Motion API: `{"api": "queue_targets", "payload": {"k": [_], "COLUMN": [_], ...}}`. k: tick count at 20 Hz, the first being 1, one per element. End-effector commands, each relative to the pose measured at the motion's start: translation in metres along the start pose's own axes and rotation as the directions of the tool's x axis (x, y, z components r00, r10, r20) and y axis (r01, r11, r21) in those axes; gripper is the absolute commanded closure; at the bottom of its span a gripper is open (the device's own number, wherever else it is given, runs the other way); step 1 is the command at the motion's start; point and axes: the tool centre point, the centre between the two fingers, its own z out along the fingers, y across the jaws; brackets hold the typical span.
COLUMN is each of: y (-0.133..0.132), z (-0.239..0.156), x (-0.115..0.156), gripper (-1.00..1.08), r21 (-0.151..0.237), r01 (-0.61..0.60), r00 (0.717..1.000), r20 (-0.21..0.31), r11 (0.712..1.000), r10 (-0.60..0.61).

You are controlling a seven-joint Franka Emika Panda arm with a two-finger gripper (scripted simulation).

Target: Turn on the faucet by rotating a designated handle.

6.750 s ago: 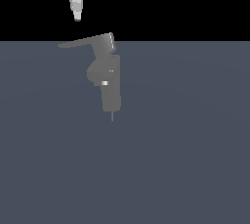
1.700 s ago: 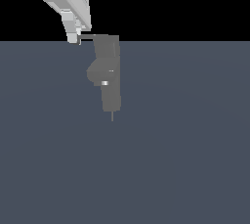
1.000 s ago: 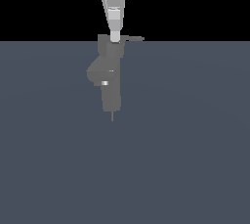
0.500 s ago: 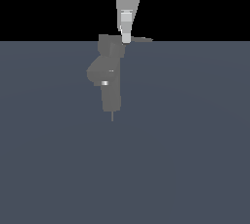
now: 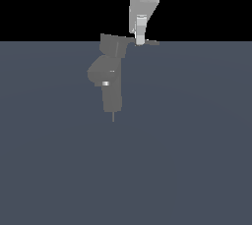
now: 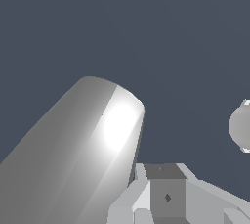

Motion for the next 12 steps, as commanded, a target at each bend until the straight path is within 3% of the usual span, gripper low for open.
{"api": "queue_targets", "payload": {"k": [1, 12], "y": [-0.008, -0.032], "z": [-0.001, -0.002], "x": [0.013, 0.044], "gripper": [1.08, 1.08], "r21": [0.006, 0.008], "r01": [-0.011, -0.020], "r00": [1.000, 1.000], "r20": [0.000, 0.002], "r11": [1.000, 1.000], "r10": [0.011, 0.020]}}
